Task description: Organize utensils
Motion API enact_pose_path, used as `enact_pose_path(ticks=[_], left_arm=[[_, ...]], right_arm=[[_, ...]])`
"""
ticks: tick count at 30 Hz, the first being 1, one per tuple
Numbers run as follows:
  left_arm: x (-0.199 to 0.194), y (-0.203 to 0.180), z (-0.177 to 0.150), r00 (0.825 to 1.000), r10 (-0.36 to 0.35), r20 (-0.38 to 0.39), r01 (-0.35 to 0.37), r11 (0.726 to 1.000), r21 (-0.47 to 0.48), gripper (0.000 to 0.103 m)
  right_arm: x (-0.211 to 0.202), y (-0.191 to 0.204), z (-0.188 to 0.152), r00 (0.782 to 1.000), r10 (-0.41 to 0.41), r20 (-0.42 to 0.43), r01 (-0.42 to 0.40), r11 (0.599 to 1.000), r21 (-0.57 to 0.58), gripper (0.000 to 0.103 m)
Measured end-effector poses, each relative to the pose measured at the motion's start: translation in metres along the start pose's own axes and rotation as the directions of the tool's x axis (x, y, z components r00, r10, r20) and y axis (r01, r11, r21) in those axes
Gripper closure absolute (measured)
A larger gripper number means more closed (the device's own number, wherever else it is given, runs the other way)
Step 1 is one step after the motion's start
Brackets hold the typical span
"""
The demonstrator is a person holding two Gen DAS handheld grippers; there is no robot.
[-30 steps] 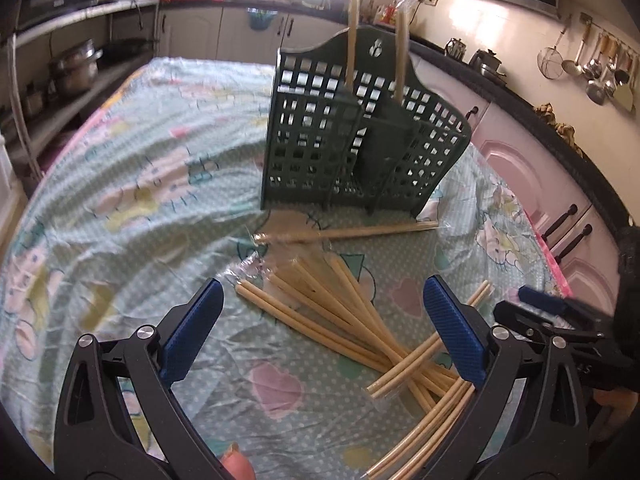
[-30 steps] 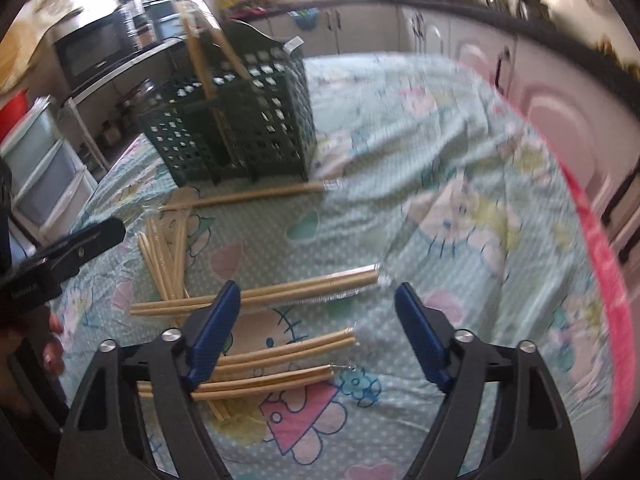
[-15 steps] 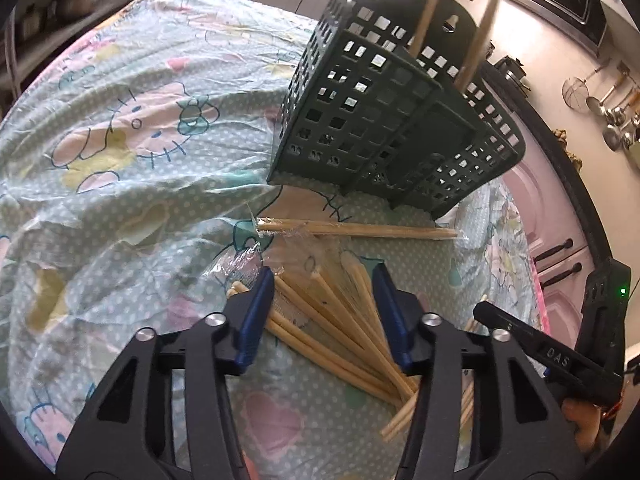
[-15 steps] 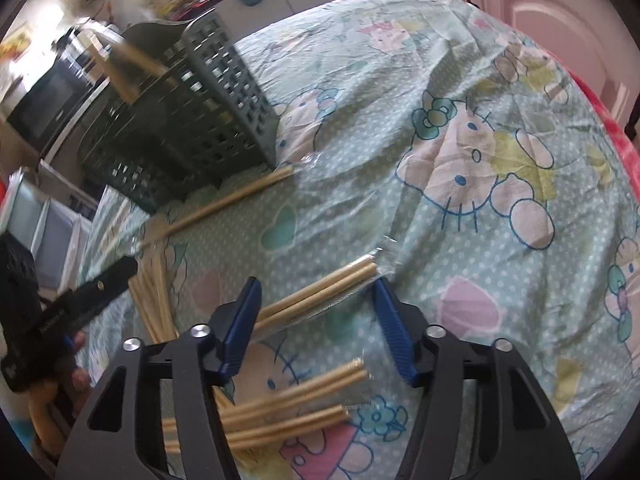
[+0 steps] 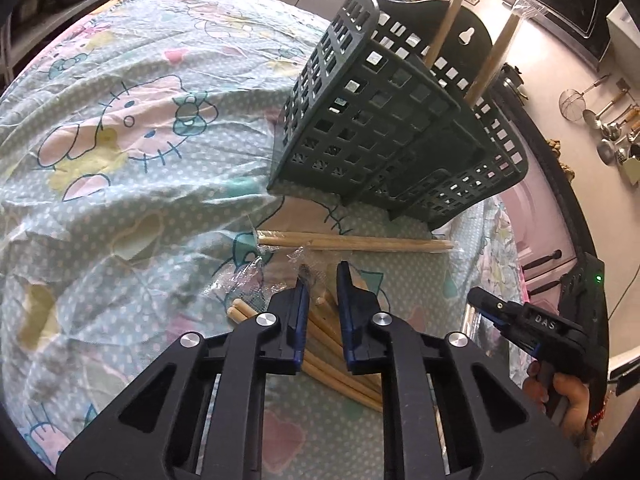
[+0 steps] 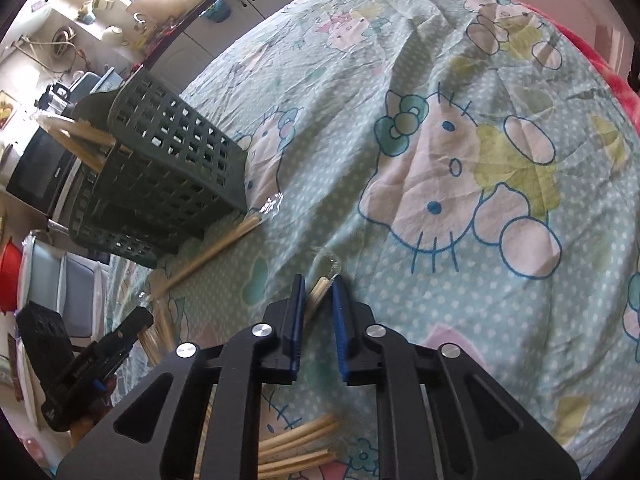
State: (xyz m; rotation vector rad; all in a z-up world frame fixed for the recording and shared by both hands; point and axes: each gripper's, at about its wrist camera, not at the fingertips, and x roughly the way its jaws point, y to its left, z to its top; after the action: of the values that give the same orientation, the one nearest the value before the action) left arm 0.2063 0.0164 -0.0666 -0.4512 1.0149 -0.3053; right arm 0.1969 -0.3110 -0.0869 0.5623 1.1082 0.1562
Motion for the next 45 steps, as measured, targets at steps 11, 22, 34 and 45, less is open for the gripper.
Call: enact_pose_path(ticks=[11, 22, 34, 45], left_arm=[[-0.024, -0.005, 0.007, 0.998, -0.055, 0.040, 0.054, 0.998, 0.027, 0.099], [-0.054, -0.058, 0.022, 0.985, -0.117, 0.124, 0.100, 0.986, 0.135, 0.100], [-0.082, -0.102, 0.031, 0.971, -0.156, 0.182, 0.112, 0.966, 0.233, 0.100], [-0.110, -0.118, 0.040, 0.954, -0.176, 0.241, 0.104, 0.953, 0.283, 0.100]], right_arm=[[-0.020, 0.024, 0.007, 0.996, 0.064, 0.062, -0.060, 0.996, -0.069, 0.093], [-0.062, 0.062, 0.010, 0.982, 0.136, 0.134, -0.102, 0.967, -0.233, 0.096], [-0.094, 0.116, 0.001, 0.963, 0.205, 0.173, -0.114, 0.897, -0.427, 0.097], [-0.122, 0.145, -0.003, 0.940, 0.253, 0.231, -0.102, 0.850, -0.517, 0.097]])
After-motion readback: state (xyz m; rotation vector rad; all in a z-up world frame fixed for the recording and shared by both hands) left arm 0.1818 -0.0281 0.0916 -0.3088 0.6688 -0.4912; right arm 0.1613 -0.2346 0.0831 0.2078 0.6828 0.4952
